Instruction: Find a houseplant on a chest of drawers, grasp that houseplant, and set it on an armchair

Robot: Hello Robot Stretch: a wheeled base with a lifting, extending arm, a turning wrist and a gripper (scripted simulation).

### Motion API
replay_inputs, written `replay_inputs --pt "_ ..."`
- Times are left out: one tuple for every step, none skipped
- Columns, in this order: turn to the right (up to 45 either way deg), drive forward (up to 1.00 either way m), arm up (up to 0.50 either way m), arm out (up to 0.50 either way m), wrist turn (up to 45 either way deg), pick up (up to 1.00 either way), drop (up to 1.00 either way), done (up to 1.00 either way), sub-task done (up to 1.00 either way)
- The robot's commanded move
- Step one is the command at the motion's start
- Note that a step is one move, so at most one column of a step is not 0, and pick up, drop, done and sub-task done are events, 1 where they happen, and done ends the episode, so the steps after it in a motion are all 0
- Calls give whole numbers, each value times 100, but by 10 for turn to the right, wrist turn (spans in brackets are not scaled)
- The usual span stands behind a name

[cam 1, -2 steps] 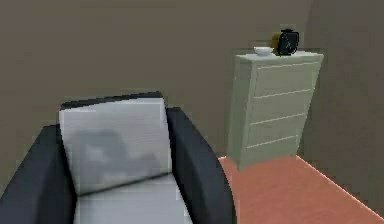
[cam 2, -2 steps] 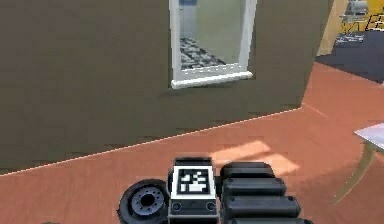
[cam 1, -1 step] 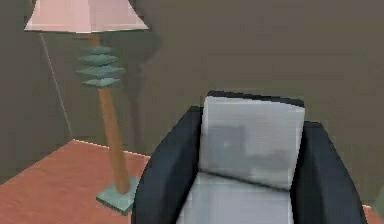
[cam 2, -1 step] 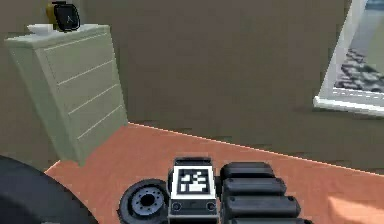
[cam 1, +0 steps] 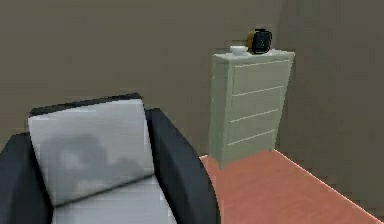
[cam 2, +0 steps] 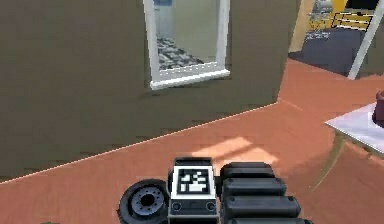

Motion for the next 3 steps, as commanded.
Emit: replay_inputs --pt "450 0 0 0 0 0 0 0 0" --pt "390 0 0 0 0 0 0 0 0" --pt "-450 0 0 0 0 0 0 0 0"
